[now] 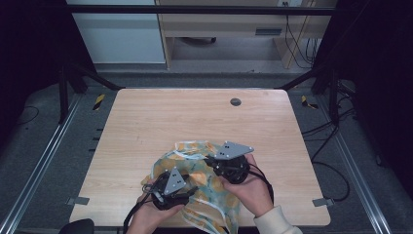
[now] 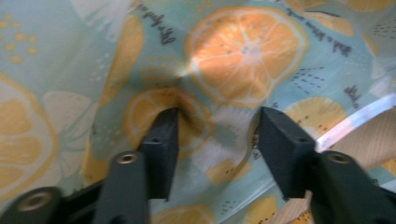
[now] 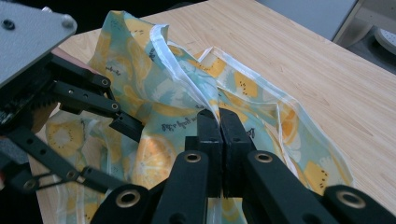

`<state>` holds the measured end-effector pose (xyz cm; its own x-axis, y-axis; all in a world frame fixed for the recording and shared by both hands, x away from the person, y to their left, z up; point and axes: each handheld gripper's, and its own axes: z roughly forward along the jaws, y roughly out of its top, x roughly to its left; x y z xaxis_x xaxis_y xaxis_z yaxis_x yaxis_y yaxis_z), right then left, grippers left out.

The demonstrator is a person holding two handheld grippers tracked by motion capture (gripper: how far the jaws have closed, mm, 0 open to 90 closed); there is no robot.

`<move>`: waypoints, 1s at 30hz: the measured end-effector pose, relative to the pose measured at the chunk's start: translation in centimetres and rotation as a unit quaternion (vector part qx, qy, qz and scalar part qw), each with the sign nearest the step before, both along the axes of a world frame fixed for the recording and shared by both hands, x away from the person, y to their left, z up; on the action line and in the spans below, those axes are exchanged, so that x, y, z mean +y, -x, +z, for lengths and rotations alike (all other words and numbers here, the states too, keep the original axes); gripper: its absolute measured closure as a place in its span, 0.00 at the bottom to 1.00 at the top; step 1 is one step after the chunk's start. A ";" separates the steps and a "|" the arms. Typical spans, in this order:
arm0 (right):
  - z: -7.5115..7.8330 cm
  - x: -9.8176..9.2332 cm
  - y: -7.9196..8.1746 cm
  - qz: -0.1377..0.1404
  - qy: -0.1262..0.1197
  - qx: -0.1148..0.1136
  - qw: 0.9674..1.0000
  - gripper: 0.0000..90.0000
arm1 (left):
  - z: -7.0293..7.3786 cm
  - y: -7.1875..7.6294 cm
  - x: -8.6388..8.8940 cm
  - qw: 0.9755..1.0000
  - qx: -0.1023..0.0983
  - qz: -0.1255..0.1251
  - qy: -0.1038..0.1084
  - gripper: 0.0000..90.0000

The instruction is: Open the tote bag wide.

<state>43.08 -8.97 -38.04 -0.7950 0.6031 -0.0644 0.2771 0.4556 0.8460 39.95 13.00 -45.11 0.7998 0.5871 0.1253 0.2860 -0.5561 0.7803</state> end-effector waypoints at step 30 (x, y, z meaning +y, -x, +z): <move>1.3 -0.1 -0.5 -0.002 -0.004 -0.009 1.000 0.99 | 2.2 0.6 1.3 0.999 -0.035 -0.010 0.027 0.92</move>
<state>43.61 -9.07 -36.71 -0.7917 0.6064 -0.0737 0.2636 0.4480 0.8543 39.34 14.34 -42.88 0.8017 0.5785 0.1505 0.2187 -0.5181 0.8269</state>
